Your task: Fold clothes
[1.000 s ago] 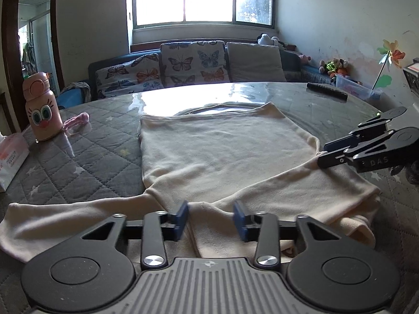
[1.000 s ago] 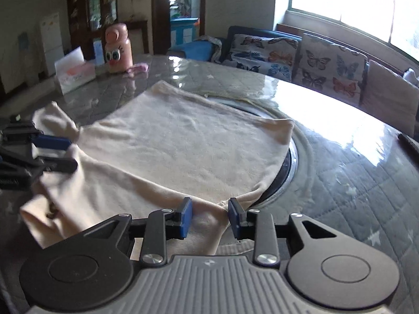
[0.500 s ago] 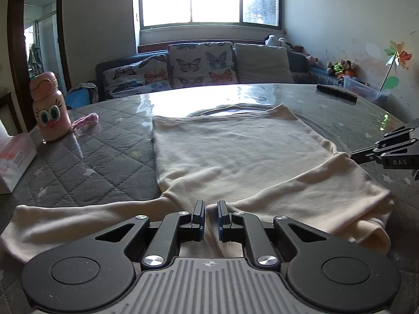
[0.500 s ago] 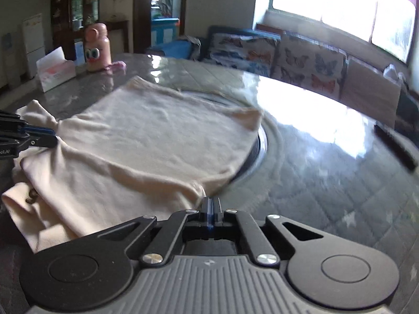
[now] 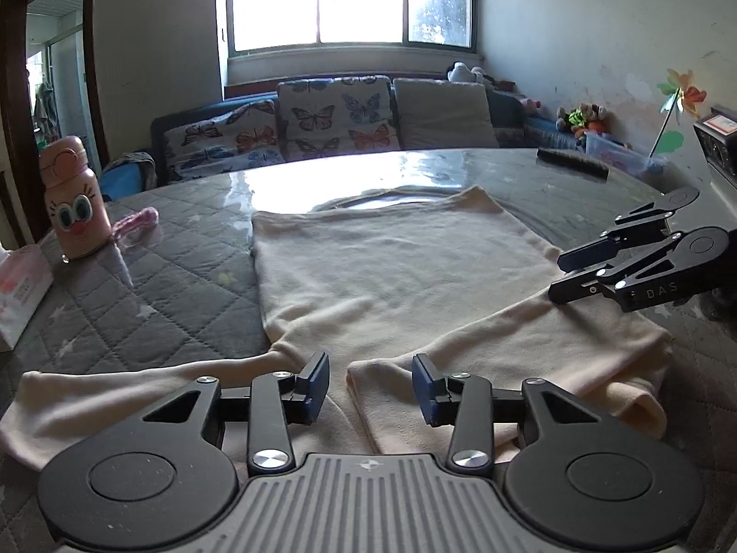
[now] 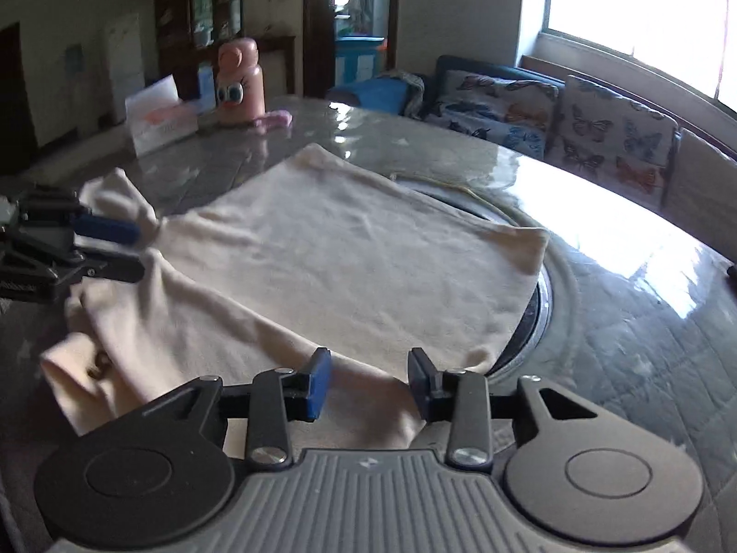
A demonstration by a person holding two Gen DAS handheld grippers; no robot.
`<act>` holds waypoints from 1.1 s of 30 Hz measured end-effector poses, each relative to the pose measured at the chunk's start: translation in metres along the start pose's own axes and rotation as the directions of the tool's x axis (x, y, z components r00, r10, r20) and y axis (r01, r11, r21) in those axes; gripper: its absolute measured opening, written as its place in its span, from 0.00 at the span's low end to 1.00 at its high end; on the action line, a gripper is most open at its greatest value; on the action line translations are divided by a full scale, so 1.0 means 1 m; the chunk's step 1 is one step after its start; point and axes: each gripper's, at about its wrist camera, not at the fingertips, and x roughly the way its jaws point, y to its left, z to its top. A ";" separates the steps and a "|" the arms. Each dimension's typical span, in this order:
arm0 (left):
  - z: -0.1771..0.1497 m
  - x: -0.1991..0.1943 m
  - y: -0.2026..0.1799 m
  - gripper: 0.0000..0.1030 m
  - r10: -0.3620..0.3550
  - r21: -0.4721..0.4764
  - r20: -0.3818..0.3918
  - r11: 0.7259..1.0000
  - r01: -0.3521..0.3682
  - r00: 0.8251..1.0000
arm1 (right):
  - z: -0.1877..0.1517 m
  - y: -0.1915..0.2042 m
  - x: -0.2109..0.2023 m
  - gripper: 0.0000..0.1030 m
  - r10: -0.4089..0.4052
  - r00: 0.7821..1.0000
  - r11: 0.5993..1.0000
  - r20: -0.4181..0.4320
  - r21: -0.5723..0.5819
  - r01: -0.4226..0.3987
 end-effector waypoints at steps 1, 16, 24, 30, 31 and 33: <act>0.000 0.004 0.000 0.36 -0.011 -0.003 -0.009 1.000 0.011 1.000 | -0.001 -0.001 0.001 0.35 0.007 1.000 1.000 -0.003 -0.002 -0.007; 0.004 0.011 -0.001 0.07 0.018 0.013 0.009 1.000 -0.019 1.000 | -0.007 -0.013 -0.021 0.04 -0.023 0.999 0.999 0.034 0.048 0.021; 0.003 -0.010 0.004 0.22 0.055 -0.001 0.031 0.999 -0.055 0.998 | -0.010 -0.009 -0.021 0.15 -0.034 0.998 0.997 0.045 0.071 0.030; -0.011 -0.022 -0.015 0.22 -0.014 0.047 0.029 0.999 0.013 0.999 | -0.026 0.014 -0.045 0.26 0.033 0.998 0.997 0.044 0.071 -0.036; -0.015 -0.021 -0.017 0.22 -0.014 0.053 0.020 0.998 0.013 1.000 | -0.029 0.017 -0.047 0.26 0.043 0.998 0.996 0.039 0.076 -0.046; -0.020 -0.016 -0.017 0.22 -0.005 0.052 -0.001 0.999 0.005 1.000 | -0.034 0.023 -0.045 0.26 0.048 0.999 0.996 0.024 0.070 -0.049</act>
